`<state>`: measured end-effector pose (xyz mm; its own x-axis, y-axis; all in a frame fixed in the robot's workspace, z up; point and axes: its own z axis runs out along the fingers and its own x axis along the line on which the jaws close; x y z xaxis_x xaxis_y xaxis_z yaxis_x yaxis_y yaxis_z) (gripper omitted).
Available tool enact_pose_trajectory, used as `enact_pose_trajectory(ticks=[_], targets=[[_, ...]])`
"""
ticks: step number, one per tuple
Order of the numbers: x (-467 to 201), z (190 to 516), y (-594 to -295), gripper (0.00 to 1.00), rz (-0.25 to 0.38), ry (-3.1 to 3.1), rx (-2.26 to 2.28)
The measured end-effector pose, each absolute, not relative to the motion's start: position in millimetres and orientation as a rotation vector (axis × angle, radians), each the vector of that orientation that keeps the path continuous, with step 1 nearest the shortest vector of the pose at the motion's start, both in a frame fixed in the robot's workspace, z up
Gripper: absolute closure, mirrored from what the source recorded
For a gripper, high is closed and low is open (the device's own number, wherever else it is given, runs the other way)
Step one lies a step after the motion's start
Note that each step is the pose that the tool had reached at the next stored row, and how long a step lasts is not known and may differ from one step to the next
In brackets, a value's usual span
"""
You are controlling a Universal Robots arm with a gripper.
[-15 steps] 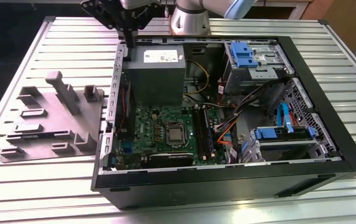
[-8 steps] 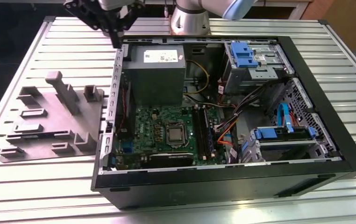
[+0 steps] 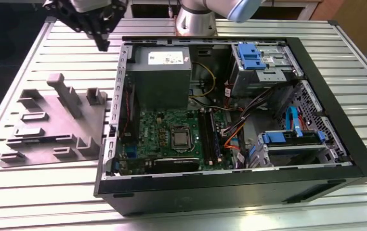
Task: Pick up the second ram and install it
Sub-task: 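Reach for the second ram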
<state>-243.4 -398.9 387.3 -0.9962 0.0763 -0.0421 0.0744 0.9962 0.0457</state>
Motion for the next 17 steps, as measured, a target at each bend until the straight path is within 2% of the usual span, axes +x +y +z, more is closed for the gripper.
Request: enact_pose_trajectory(ticks=[17], targets=[[-298.2,375.2,-404.3,0.90,0.068,3.092,0.117]])
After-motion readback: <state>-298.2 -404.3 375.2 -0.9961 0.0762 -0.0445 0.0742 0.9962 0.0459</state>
